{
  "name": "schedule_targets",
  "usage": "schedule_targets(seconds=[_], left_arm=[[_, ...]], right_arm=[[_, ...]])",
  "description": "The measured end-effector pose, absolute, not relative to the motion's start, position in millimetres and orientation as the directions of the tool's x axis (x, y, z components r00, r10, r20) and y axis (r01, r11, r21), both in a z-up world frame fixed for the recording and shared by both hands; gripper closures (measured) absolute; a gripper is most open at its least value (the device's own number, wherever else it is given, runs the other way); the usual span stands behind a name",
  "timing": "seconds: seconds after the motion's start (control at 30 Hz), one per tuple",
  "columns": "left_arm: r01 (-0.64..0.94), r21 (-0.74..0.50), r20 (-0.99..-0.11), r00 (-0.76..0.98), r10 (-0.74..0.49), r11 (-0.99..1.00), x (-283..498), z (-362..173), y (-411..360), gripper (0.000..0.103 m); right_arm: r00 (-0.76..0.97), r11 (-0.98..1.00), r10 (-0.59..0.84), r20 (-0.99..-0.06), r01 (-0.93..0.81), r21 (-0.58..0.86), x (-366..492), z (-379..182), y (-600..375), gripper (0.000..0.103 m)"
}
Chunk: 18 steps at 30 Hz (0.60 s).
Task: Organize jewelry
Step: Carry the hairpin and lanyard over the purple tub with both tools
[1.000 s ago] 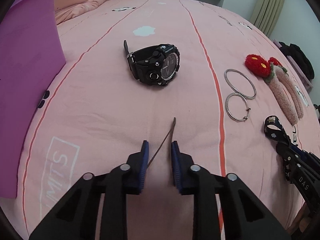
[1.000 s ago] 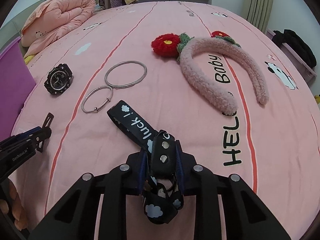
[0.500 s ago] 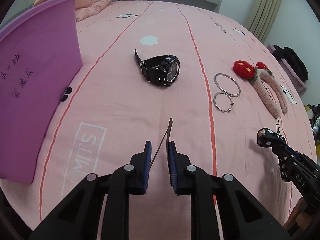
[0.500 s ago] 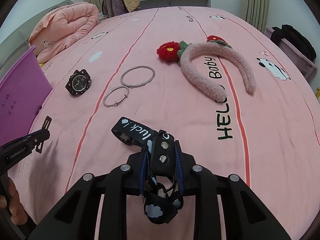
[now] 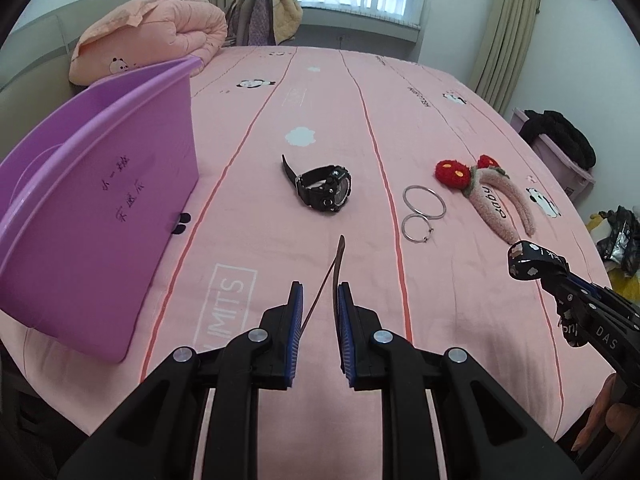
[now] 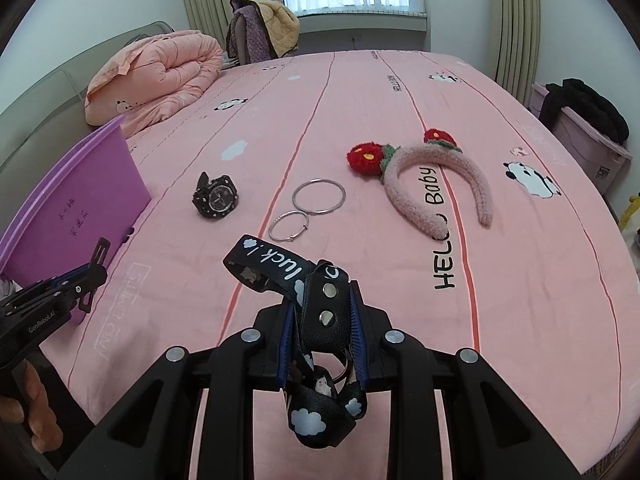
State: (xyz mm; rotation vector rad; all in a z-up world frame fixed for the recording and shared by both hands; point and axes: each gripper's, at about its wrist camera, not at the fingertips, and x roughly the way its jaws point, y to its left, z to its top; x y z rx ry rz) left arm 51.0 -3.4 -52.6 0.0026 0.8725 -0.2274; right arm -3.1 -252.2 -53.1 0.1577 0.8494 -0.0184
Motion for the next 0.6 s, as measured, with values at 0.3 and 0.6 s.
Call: schedule_targets(seconds=[0.3,0.6], left_arm=[[0.169,-0.102,-0.703,0.685,-0.191,0.980,27,-17,39,0.085],[0.107,-0.092,-0.644,0.752,-0.141,0.990,14,16,88,0.085]], right_arm=[[0.697,0.994,0.083,-0.712,-0.006,0.111,-12,-15,-204,0.079],[0.707,0.985,0.170,-0.686,-0.115,0.125,-4,9,-153,0.079]])
